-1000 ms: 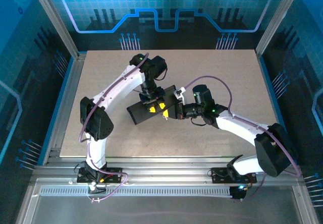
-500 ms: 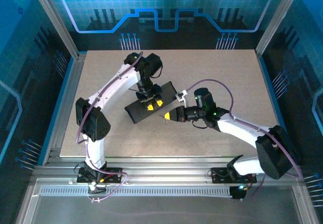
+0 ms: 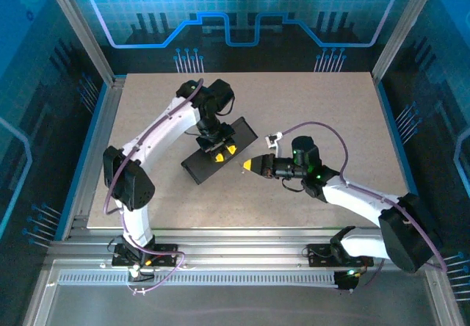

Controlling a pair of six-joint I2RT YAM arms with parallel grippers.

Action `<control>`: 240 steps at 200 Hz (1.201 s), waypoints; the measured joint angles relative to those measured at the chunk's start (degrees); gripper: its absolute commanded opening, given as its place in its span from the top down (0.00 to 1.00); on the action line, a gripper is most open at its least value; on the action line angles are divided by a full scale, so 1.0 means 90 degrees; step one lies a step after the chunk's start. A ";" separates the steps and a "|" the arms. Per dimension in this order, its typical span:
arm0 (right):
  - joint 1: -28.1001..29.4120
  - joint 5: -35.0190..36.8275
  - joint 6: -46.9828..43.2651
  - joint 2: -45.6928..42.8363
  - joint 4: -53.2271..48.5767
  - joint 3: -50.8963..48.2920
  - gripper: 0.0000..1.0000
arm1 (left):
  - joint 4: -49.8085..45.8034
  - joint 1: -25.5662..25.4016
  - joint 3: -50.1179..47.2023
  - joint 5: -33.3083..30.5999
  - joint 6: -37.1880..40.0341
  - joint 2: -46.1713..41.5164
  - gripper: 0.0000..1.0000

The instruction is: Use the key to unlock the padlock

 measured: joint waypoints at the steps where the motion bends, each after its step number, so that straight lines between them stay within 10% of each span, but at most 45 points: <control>1: 0.0000 0.0019 0.0010 -0.0005 0.0022 -0.0012 1.00 | 0.0007 0.0000 -0.0002 -0.0002 -0.0005 -0.0002 0.90; 240: 0.0206 0.0180 0.0772 0.0512 0.1426 -0.0068 1.00 | 0.0471 0.0024 -0.0226 0.0066 -0.0590 -0.0146 0.90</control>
